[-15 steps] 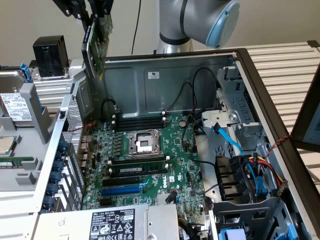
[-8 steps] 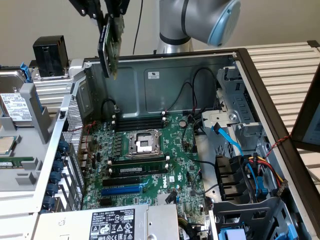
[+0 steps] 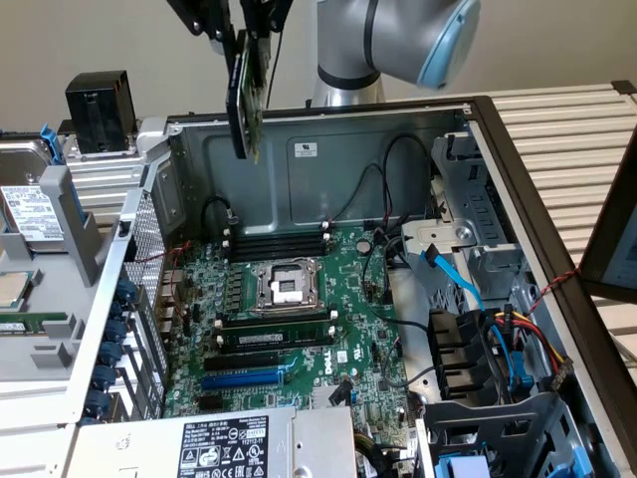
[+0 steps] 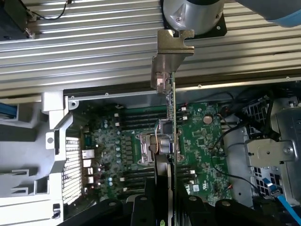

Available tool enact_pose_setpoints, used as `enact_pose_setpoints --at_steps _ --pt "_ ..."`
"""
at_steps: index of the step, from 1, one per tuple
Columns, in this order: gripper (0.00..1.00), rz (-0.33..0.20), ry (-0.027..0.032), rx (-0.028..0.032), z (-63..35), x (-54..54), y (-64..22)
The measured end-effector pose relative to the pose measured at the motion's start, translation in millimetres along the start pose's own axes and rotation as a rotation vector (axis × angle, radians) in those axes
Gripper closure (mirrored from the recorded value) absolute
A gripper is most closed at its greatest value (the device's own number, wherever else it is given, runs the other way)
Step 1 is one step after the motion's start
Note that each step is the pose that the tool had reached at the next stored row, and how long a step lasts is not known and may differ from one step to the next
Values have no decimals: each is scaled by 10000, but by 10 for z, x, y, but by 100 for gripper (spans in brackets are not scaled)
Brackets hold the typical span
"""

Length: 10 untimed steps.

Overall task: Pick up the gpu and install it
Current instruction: 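Pick up the gpu and move the gpu toward the slot, then insert the gpu into the slot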

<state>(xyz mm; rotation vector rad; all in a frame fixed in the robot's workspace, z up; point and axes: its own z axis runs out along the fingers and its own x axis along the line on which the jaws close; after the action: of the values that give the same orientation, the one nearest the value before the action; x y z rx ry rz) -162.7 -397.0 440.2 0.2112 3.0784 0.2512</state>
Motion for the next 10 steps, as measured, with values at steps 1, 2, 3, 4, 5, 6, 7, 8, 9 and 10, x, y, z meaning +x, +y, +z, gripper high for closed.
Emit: enact_pose_setpoints --at_steps 1,2,3,4,5,6,7,8,9,10 --pt "73 -1 -1 -3 3 -19 -10" --pt "73 -1 0 -2 3 -46 -16" --pt "73 0 3 0 4 -77 -22" --pt "73 1 6 0 6 -110 -24" --pt "73 2 12 1 8 -145 -24" --pt "73 2 19 2 9 -180 -21" --pt "73 2 24 2 12 -214 -19" --pt "73 3 27 2 14 -235 -17" --pt "73 0 33 2 16 -254 -14" --pt "73 -77 56 1 19 -263 -14"
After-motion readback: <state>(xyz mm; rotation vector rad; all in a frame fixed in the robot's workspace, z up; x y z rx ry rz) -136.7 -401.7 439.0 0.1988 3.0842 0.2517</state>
